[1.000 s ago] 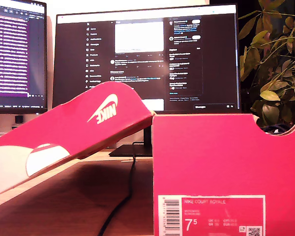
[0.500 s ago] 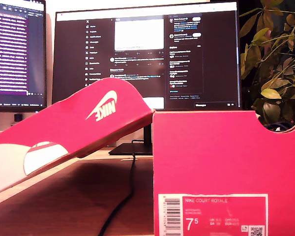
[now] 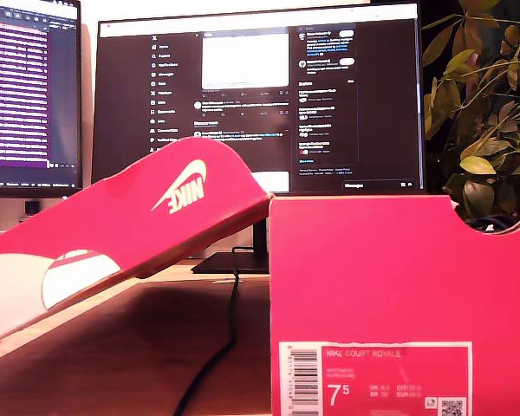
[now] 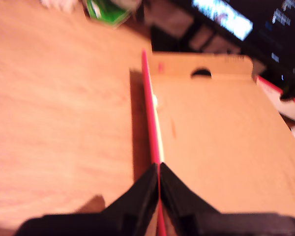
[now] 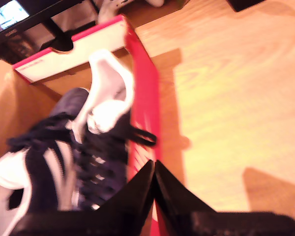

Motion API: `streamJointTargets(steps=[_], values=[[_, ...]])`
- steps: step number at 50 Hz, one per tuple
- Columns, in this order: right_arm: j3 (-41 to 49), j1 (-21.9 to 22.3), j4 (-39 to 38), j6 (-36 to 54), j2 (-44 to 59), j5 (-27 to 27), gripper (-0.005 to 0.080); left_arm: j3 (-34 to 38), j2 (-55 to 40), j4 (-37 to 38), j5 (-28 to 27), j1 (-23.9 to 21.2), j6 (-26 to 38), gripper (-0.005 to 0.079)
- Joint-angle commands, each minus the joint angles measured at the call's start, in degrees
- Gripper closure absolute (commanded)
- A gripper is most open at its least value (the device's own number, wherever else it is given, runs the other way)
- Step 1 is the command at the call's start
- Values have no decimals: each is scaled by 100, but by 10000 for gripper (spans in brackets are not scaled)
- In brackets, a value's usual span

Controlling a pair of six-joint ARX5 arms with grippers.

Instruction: Close the red shoebox by pushing the lid with your left arm and holding the box in place with your right arm

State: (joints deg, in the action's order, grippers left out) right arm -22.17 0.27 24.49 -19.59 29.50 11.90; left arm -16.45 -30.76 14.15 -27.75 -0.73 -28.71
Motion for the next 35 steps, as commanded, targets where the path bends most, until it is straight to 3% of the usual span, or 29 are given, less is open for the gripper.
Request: streamJointTargets(steps=[1, 19, 35], values=[[-195, -22, 61, 166, 424, 87, 764, -162, -356, -24, -72, -9, 140, 761], [-872, -20, 352, 767, 2404, 470, 764, -798, -2247, 256, -437, 352, 629, 761], [-874, -26, 173, 811, 2935, 868, 764, -1292, -3672, 745, -769, 627, 1128, 761]])
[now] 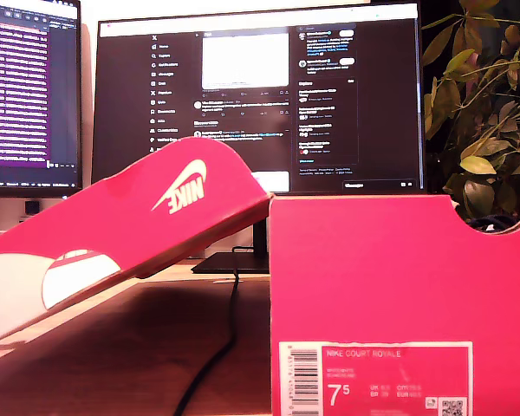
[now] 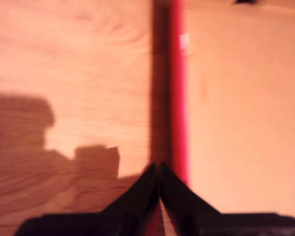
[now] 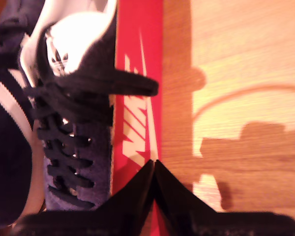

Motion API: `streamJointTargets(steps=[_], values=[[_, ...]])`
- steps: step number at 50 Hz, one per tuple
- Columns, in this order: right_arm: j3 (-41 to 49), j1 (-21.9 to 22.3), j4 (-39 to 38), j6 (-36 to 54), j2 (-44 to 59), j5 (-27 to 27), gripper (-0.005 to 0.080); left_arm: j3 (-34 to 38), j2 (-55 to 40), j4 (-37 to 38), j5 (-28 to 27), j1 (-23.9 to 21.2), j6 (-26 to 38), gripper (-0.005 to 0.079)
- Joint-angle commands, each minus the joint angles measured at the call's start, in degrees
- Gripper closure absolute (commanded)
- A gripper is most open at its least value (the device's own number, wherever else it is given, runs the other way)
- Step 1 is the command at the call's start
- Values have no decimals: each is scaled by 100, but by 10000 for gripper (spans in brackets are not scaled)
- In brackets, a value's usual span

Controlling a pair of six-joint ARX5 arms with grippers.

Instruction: Close the red shoebox by pushing the lid with your left arm and holding the box in place with your right arm

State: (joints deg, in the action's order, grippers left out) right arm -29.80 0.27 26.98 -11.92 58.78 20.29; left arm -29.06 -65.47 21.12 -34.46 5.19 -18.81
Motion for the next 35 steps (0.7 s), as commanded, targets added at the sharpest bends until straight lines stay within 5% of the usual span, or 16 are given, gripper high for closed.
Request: streamJointTargets(steps=[1, 35], values=[[-111, -26, -90, 44, 9, 31, 764, -46, -319, 50, -151, 35, 144, 761], [-111, -188, -372, 129, 225, 216, 764, -120, -1812, -105, -1458, -24, 385, 761]])
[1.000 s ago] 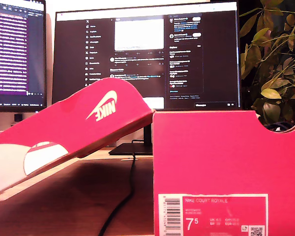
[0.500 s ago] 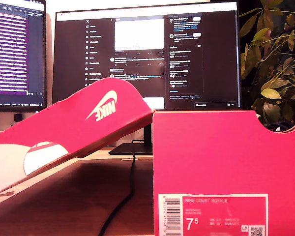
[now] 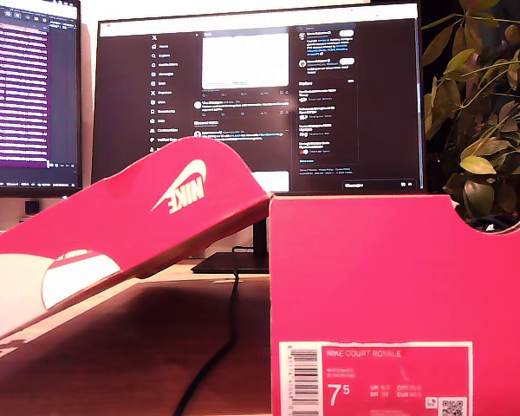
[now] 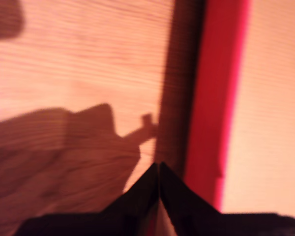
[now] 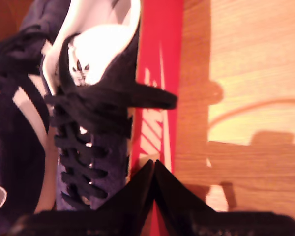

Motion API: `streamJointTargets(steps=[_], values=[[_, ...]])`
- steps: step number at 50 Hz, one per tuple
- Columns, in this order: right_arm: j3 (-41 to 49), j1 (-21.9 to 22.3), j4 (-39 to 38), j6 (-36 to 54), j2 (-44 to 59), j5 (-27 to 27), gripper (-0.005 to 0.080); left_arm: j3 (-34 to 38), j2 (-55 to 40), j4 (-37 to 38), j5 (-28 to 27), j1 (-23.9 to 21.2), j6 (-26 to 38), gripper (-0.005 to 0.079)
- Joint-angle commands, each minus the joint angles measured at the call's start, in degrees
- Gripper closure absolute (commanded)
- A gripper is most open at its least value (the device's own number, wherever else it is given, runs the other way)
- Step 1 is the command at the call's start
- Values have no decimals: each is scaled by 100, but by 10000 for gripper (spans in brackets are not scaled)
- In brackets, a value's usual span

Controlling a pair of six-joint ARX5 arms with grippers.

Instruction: Close the red shoebox by pushing the lid with your left arm and holding the box in place with your right arm

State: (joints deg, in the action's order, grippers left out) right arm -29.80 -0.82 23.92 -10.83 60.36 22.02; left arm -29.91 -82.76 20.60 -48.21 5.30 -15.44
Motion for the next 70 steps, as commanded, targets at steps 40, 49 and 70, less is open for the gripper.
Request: streamJointTargets(steps=[40, 49, 70], values=[[-111, -369, -354, 39, 216, 57, 764, -444, 85, 236, -1451, -140, 105, 761], [-111, -369, -356, 81, 216, 59, 764, -540, 579, 710, -1449, -129, 243, 761], [-111, -669, -343, 81, 216, 258, 764, -754, 1733, 1161, -1443, -129, 72, 761]])
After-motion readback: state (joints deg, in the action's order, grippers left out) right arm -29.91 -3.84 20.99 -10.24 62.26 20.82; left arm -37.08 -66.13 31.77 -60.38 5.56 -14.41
